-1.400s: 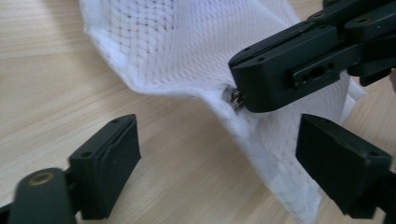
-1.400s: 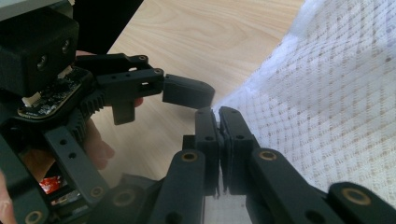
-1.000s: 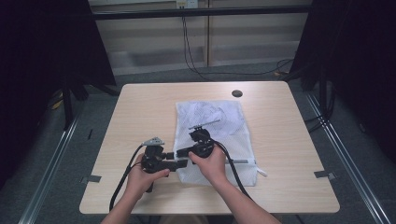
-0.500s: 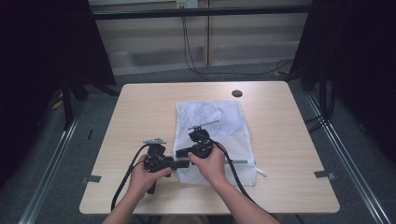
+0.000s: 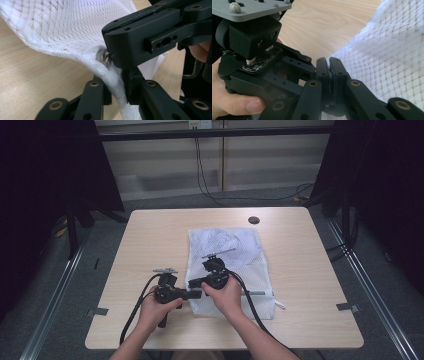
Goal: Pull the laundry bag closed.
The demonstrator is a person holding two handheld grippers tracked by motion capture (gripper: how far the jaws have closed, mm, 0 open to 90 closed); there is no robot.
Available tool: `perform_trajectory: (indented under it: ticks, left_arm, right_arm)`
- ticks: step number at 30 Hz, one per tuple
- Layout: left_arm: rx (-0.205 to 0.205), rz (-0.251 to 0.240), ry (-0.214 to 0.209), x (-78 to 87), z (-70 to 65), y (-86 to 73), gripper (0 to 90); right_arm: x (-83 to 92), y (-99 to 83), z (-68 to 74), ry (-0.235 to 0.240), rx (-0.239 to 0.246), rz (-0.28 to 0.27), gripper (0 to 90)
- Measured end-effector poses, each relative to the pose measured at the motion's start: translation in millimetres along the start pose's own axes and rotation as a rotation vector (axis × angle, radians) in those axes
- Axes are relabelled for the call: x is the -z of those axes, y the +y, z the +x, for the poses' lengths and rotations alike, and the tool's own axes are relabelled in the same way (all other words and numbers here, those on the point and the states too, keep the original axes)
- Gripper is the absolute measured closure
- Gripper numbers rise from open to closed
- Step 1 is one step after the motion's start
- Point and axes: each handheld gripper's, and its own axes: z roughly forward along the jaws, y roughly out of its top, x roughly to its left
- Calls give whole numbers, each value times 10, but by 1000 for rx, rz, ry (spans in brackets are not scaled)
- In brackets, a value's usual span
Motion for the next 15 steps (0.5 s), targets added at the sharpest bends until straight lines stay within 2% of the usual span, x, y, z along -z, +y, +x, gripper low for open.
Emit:
perform_trajectory:
  ticks: [3, 6, 15]
  left_arm:
    - [25, -1, -7, 3, -5, 3, 855]
    - [28, 11, -4, 13, -1, 6, 880]
    - [34, 24, 41, 19, -41, 9, 887]
  right_arm:
    - [2, -1, 3, 5, 2, -1, 866]
    - [3, -2, 5, 8, -1, 1, 866]
    - [28, -12, 0, 3, 13, 5, 867]
